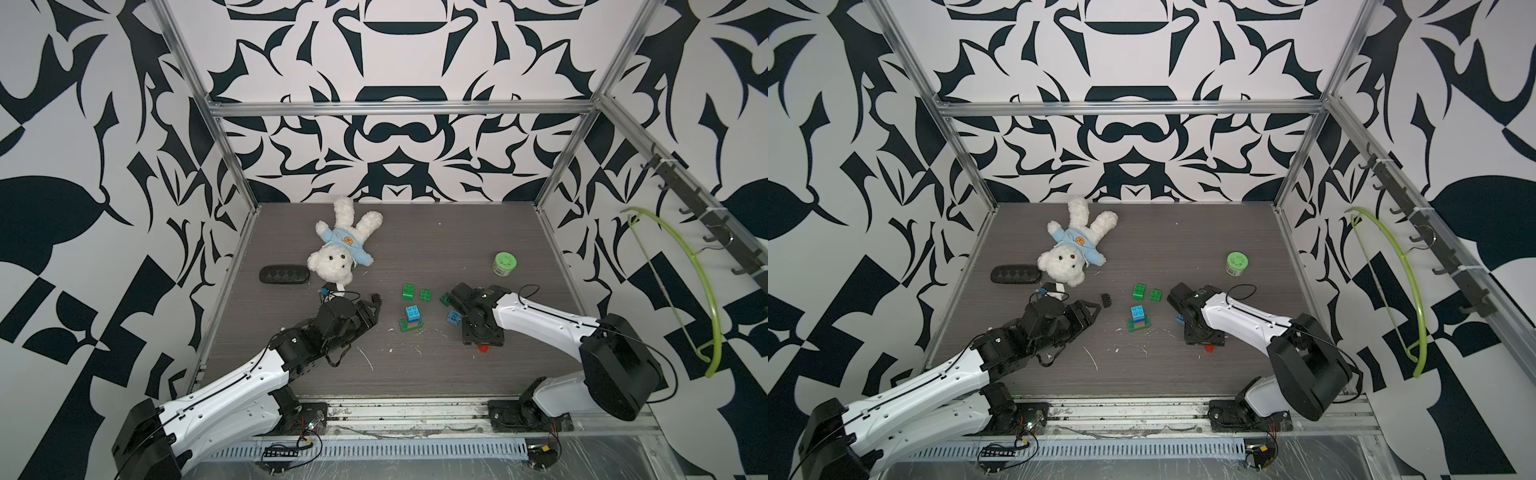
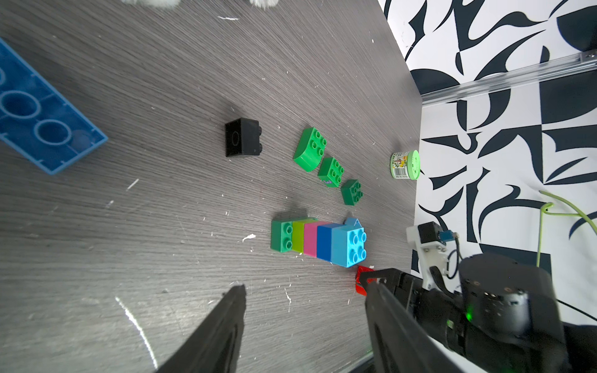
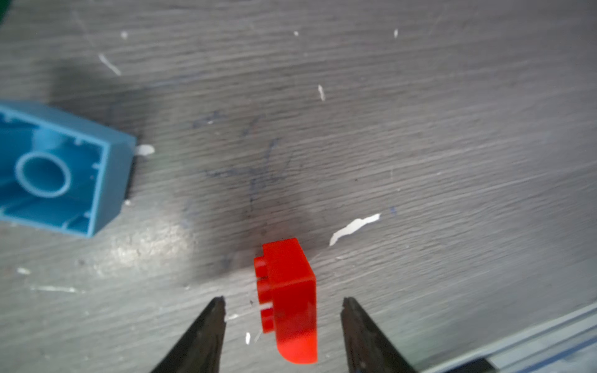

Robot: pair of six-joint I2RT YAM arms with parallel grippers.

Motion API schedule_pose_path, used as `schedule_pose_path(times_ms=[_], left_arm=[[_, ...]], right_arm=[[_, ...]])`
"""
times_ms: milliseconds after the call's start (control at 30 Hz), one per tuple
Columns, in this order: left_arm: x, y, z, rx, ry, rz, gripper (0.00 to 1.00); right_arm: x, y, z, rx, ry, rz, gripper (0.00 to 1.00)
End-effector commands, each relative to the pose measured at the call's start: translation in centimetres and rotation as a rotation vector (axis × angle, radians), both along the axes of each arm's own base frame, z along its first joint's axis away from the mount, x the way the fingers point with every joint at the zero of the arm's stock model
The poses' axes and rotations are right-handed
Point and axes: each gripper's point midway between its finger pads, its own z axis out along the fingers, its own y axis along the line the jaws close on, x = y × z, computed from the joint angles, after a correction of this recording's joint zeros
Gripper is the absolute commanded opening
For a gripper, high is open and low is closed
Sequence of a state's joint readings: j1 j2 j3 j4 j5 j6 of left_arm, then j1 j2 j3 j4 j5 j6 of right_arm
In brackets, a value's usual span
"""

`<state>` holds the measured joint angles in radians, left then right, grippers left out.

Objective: Assemble the number 1 with lego
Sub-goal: Pick up the lego brick from the center of the board.

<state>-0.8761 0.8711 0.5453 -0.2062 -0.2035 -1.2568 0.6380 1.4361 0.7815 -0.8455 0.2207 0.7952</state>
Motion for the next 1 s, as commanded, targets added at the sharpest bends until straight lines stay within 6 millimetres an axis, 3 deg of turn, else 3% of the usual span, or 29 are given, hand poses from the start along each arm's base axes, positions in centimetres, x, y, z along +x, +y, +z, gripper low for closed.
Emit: schedule_pose_path(times_ms=[0,367,567,700,867,967], left_arm=[[-0.1,0.2,-0.2,0.009,-0.001,-0.010,0.65],[-0.2,-0.1,0.0,0.009,-0.009,-0.036,0.65],[-0.3,-0.4,0.2,0.001,-0.028,-0.061,0.65],[-0.2,-0.9,0.6,-0.006,-0.061,-0.088,0.65],[0.0,-2.6,2.7,-0.042,-0.150,-0.173,0.69],[-0.1,-3.9,4.1,-0.068,-0.168,-0.237,0.75]], right_arm=[[0.4,0.3,-0.3,0.016,-0.014,-0.009,0.49],[0.7,0.2,-1.2,0.037,-0.007,-0.007,0.28],[0.5,1.6,0.0,0.136,-0.022,0.017,0.13],[0.8,4.0,2.8,0.306,-0.090,0.076,0.13],[1.2,9.8,9.3,0.662,-0.207,0.270,0.14],[0.5,12.9,12.8,0.825,-0.209,0.419,0.14]])
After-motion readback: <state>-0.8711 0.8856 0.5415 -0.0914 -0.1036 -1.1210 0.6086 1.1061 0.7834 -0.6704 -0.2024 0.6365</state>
